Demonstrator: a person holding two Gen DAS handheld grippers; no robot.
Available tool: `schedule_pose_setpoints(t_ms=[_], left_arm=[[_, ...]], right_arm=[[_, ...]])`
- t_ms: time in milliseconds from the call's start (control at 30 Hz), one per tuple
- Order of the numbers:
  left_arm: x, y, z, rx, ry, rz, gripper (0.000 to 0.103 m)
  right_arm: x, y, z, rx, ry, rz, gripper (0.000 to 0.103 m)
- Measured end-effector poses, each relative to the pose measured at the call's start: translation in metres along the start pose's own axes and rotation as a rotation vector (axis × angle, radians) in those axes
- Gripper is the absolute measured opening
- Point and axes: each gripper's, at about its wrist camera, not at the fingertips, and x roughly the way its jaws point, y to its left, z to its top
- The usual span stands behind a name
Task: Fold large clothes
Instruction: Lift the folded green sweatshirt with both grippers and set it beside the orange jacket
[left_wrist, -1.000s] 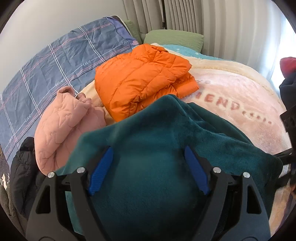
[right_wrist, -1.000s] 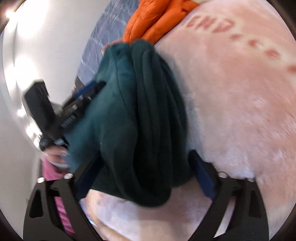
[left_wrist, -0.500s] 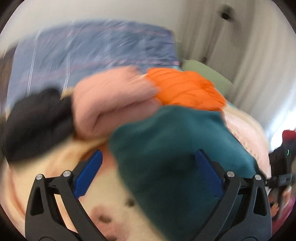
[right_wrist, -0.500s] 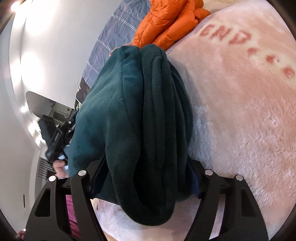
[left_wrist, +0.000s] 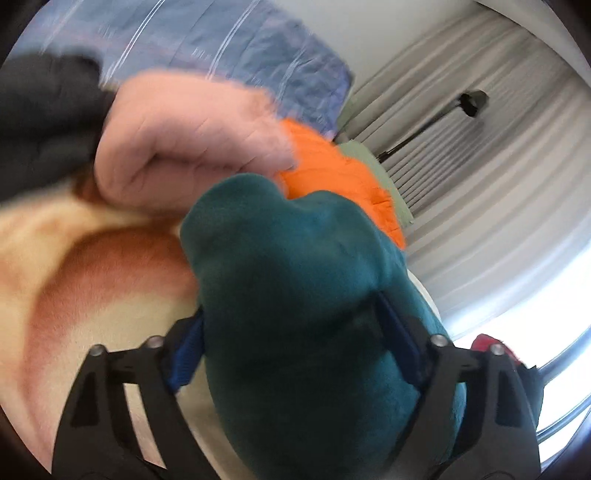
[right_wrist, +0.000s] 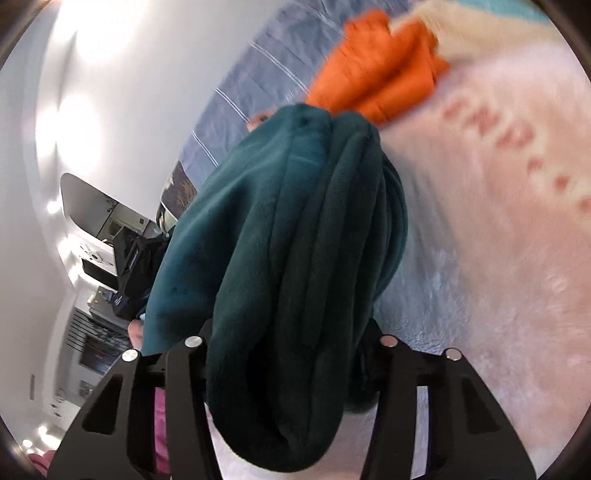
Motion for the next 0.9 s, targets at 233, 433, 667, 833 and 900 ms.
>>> schedule_pose_setpoints(t_ms=[233, 433, 667, 833, 900], left_arm=[[-0.007, -0.130, 0.028, 0.220, -0.107, -0.100, 0.081], [0.089, -0.252, 0.086, 0.405, -0.105, -0.188, 0.081], [0.246, -0.309, 0.129, 0.597, -0.089, 0.103, 0.080], [0.330, -0.262, 0.061, 0.728, 0.137, 0.189, 0.081], [0.338, -0.242, 0.033, 0.783, 0.145, 0.154, 0.091]], right_arm=[[-0.095, 0.027, 0.018, -0.149, -0.231, 0.001, 0.048], [-0.162, 0.009, 0.079, -0.180, -0.470, -0.184, 0.048], [-0.151, -0.099, 0.171, 0.040, -0.548, -0.287, 0.052], [-0.074, -0.206, 0.181, 0.222, -0.448, -0.545, 0.059], [-0.075, -0.208, 0.181, 0.245, -0.448, -0.527, 0.062]])
